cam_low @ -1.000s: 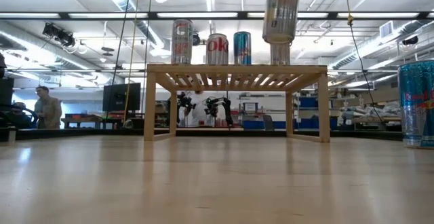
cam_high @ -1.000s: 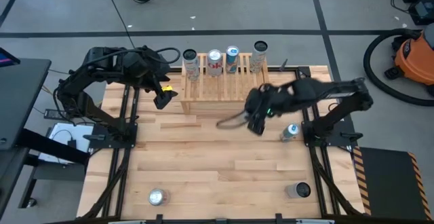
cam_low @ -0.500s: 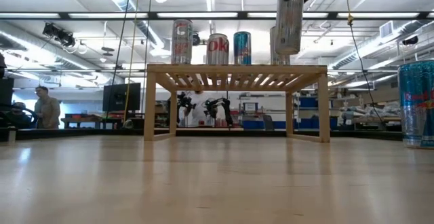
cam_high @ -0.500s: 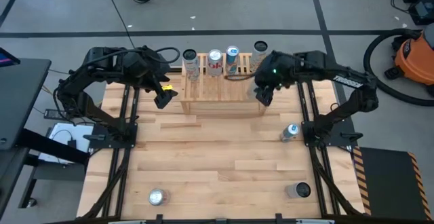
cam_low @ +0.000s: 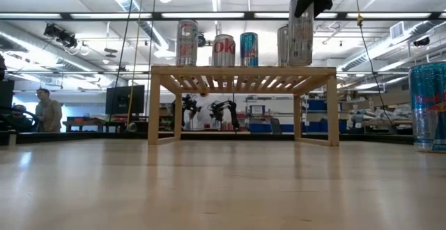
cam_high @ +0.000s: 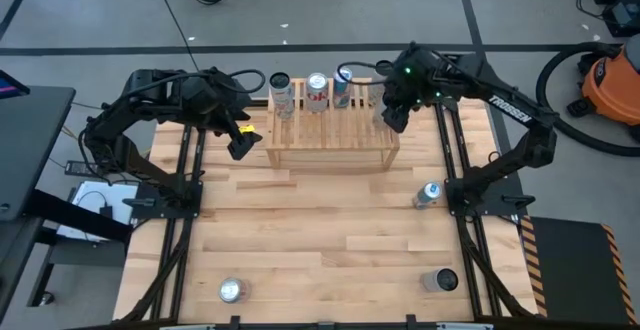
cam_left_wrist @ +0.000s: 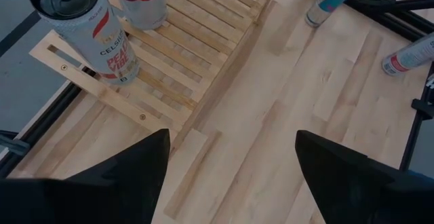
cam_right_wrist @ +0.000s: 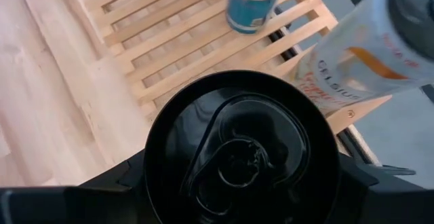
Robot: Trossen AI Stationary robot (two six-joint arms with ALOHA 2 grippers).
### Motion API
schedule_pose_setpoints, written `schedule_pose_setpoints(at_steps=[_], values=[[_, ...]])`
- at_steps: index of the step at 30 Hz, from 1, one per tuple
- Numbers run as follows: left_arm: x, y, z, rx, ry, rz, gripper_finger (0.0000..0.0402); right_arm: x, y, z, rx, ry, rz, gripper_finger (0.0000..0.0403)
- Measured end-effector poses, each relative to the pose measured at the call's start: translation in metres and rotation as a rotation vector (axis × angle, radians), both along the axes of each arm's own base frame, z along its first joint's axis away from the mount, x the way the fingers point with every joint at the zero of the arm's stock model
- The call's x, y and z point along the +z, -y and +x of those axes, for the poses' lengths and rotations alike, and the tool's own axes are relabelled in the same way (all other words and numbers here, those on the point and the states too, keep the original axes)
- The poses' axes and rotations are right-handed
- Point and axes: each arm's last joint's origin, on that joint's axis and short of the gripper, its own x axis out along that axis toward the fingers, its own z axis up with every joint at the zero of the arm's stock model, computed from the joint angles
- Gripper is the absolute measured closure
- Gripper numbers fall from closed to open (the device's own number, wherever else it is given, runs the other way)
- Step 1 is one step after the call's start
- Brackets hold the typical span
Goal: Place canned beverage on shelf
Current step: Put the white yellow soda can on the shelf aligned with the other yellow soda can
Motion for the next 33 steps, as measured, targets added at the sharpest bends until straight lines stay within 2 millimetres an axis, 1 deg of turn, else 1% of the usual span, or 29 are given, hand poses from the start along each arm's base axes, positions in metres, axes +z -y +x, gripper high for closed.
schedule_pose_setpoints(at_steps=[5, 10, 19, 24, 27, 33], values=[[0.0, 0.0, 0.0, -0.002, -0.001, 0.002, 0.0081, 0.0, 0.007, -0.003, -0.011, 0.014, 0.009, 0.0131], [0.0, 0.0, 0.0, 0.001, 0.0, 0.0, 0.0081, 0.0, 0.007, -0.003, 0.007, 0.023, 0.026, 0.0131], [0.0, 0.0, 0.0, 0.0, 0.0, 0.001, 0.0081, -0.015, 0.017, 0.015, 0.006, -0.049, 0.036, 0.0131], [0.0, 0.0, 0.0, -0.002, -0.001, 0.002, 0.0081, -0.018, 0.019, 0.019, 0.02, -0.047, 0.048, 0.013], [0.0, 0.0, 0.0, -0.002, -0.001, 0.002, 0.0081, -0.017, 0.019, 0.018, 0.024, -0.049, 0.048, 0.0122], [0.0, 0.0, 0.0, -0.002, -0.001, 0.002, 0.0081, -0.016, 0.016, 0.014, 0.025, -0.054, 0.053, 0.0089]])
